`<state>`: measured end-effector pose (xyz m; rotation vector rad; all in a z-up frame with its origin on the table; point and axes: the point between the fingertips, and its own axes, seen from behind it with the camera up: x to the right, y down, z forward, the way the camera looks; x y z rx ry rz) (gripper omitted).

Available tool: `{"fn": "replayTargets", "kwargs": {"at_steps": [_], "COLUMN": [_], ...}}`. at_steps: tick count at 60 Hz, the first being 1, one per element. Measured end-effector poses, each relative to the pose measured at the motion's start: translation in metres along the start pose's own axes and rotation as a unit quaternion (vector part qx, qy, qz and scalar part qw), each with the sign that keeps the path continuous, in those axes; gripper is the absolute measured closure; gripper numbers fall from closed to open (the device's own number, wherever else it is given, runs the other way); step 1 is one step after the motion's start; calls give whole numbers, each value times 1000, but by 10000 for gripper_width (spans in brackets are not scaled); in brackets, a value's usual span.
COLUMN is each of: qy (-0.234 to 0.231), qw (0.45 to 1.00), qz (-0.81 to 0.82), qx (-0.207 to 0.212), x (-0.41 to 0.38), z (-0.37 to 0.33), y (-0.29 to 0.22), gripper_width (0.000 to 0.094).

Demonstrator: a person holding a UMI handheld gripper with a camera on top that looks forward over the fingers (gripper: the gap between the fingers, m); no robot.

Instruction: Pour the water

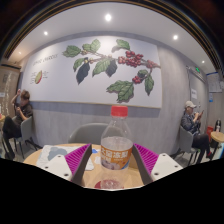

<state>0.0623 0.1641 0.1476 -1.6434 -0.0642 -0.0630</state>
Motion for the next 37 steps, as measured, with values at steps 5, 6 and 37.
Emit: {"fn": "replayTargets", "kwargs": {"at_steps": [5,6,37], "qy": [1,5,-84], "qw": [1000,1000,991], "qz": [-3,-4,49], "qx": [-10,-14,-95], "x": [2,3,-51], "z": [-12,-14,-222], "y": [5,6,88], "gripper_width": [102,92,81]}}
